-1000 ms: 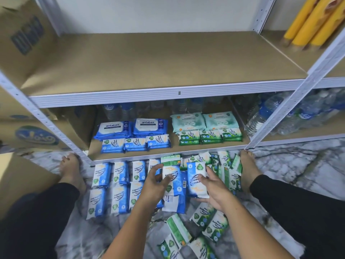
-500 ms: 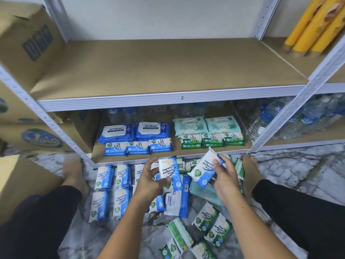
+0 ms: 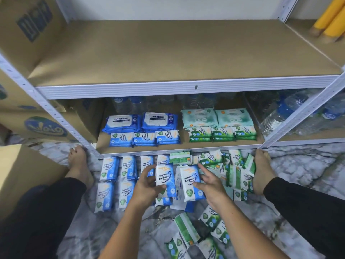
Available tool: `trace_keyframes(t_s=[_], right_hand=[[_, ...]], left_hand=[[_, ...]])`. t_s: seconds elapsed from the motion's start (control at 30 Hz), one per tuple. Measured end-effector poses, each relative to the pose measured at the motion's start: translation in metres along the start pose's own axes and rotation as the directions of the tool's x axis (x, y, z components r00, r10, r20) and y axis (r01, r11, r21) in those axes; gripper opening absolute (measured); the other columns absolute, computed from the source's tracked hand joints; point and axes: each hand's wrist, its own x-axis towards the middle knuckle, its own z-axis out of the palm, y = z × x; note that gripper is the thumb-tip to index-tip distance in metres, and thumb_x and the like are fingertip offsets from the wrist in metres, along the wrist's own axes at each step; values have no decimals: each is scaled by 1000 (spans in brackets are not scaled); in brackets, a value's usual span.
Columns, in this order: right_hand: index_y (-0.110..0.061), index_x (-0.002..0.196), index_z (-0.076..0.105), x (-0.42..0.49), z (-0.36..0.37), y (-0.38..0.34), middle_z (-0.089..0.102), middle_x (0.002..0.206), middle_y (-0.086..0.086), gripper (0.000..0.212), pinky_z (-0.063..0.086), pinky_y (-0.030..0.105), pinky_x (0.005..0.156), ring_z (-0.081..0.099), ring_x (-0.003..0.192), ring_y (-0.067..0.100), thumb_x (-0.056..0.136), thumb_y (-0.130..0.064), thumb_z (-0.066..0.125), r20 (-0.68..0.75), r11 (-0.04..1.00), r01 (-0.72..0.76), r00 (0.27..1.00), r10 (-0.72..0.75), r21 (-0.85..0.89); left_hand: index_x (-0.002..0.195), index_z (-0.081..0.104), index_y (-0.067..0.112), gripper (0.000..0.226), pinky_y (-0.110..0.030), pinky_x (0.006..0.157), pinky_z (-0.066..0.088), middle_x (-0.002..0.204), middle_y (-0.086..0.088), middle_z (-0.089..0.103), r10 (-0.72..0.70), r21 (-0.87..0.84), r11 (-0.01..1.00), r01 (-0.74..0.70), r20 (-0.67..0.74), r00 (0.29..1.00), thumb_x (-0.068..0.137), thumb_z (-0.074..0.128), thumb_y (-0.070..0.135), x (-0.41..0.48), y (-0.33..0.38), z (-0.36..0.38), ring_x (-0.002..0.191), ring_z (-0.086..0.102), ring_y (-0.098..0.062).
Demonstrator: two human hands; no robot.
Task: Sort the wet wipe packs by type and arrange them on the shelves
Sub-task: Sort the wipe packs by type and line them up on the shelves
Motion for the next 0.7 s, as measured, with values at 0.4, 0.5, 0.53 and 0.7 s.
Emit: trace_keyframes(t_s=[0.4,0.5,0.53,0.7], right_hand=[[-14,146,50,76,43,32,65,130,10,71,56,37,93,67,107,20,83,12,72,-46,960,-65,997,55,-273],[-9,140,56,103,63,34,71,111,2,60,54,20,71,69,86,7,86,10,70,-57,945,-82,996,67,-318],[-10,138,58,111,70,34,71,107,0,56,53,19,69,68,83,6,86,9,70,-64,943,-82,996,65,-324],[-17,136,62,156,113,36,69,100,-7,50,54,19,65,67,82,9,90,2,68,-130,935,-43,991,-4,-351]], left_hand=[[129,57,15,56,-30,59,54,108,0,72,-168,42,984,176,-150,974,82,75,-8,74,-46,-42,74,73,-16],[119,63,17,41,-29,59,52,95,1,74,-146,102,981,165,-167,975,85,74,-2,100,-48,-48,70,69,-15],[113,64,18,35,-27,56,51,89,0,72,-138,128,979,162,-179,974,86,73,-1,109,-48,-50,66,66,-14],[75,52,15,23,-25,49,37,65,-2,59,-81,370,912,177,-261,962,82,73,11,159,-42,-60,58,49,-18]])
